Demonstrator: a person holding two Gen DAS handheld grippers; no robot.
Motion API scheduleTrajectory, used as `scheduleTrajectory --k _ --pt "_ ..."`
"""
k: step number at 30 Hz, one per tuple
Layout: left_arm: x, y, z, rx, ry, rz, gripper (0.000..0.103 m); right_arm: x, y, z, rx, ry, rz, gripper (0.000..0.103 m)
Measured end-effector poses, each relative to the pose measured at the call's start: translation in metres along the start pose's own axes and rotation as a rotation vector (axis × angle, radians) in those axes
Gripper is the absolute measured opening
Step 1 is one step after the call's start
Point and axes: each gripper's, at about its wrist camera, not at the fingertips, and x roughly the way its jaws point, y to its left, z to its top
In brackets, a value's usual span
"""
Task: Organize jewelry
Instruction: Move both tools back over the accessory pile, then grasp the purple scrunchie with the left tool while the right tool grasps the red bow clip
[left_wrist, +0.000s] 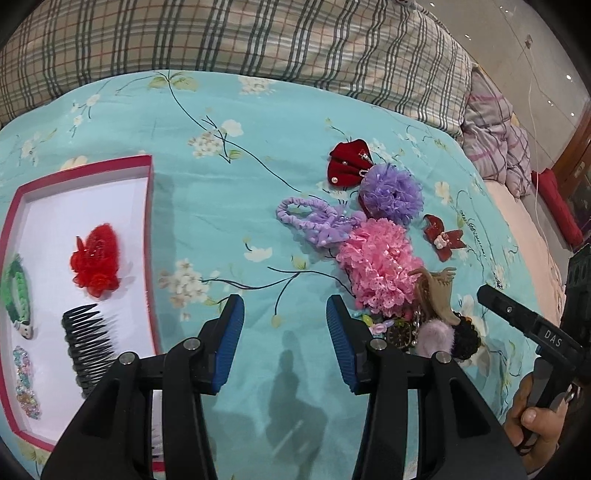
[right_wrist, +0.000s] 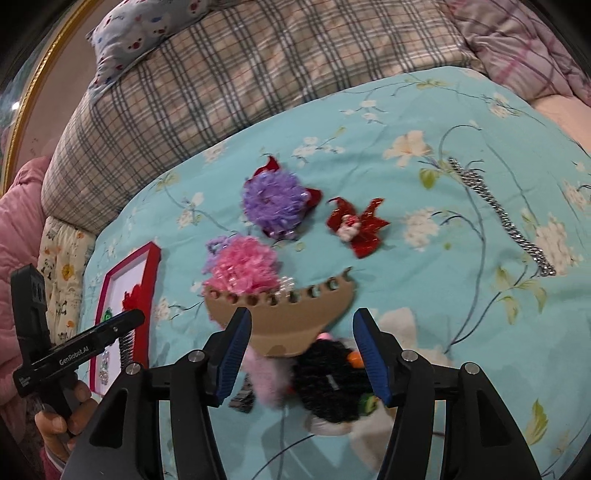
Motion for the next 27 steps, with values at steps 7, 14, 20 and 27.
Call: scheduleTrajectory --k 7,14,20,27 --pt "0.022 -0.001 0.018 -0.03 0.019 -0.025 0.045 0.007 -0.016 0.016 0.019 -0.019 -0.025 0.059" --pt "0.058 -0.004 0.042 -0.049 0.047 -0.057 0.045 0.026 -0.031 0.039 0.022 -0.03 -0.049 0.059" --pt "0.098 -0.004 0.06 -0.058 0.079 -0.051 0.045 0.053 -0.043 0.055 0.031 -0.01 -0.067 0.059" --pt "0.125 -0.002 0.069 -0.053 0.089 -0.05 0.045 0.075 -0.045 0.062 0.012 0.007 -0.091 0.051"
